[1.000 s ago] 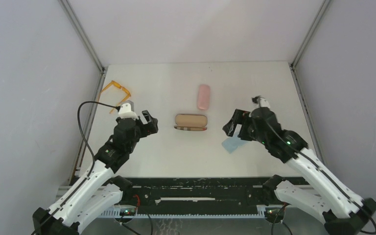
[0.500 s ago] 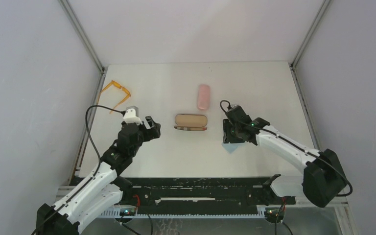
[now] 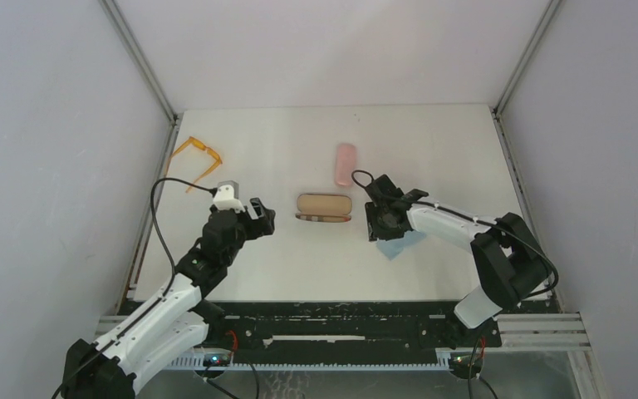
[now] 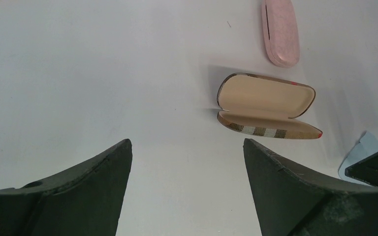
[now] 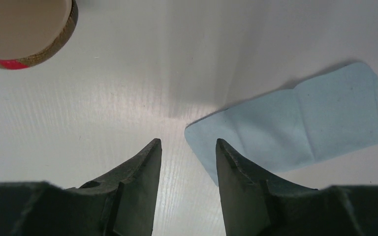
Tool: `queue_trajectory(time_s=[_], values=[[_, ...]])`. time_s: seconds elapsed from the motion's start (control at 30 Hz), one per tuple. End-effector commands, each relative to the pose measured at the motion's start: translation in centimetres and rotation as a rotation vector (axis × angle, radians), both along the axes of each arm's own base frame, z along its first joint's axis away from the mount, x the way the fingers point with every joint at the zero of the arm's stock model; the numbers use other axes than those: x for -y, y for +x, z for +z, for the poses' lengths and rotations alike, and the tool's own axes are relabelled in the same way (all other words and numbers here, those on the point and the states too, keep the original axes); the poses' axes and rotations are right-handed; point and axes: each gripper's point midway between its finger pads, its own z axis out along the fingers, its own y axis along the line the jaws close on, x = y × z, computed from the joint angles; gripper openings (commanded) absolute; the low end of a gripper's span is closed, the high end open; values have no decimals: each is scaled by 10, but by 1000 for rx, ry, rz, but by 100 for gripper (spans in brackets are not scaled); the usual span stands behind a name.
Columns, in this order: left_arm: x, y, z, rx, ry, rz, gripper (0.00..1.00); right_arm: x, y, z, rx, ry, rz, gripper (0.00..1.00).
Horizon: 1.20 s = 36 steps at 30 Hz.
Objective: Organize the sunglasses
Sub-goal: Adjust the glasses cleaning cloth at the center of the board.
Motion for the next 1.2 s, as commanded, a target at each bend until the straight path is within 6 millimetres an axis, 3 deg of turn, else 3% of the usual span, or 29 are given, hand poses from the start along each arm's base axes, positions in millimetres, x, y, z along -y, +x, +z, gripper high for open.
queue_trajectory(time_s=[0.0, 0.3, 0.6, 0.7, 0.83, 0.97, 1.17], values=[[3, 4, 5, 37, -5, -20, 87, -5, 16, 2, 36, -8, 16, 44], [4, 5, 4, 32, -2, -25, 86, -1, 11, -16, -21, -54, 13, 38], [5, 5, 3, 32, -1, -29, 84, 11, 2, -30, -75, -125, 14, 19], [5, 5, 3, 32, 0, -29, 83, 14, 2, -29, -69, -145, 12, 9], [5, 5, 4, 33, -1, -29, 82, 16, 5, -17, -11, -165, 10, 1], [5, 4, 6, 39, -5, -30, 82, 7, 8, 10, 89, -146, 58, 0], [3, 0, 16, 70, -34, -24, 81, -41, -13, 50, 189, 12, 284, 0]])
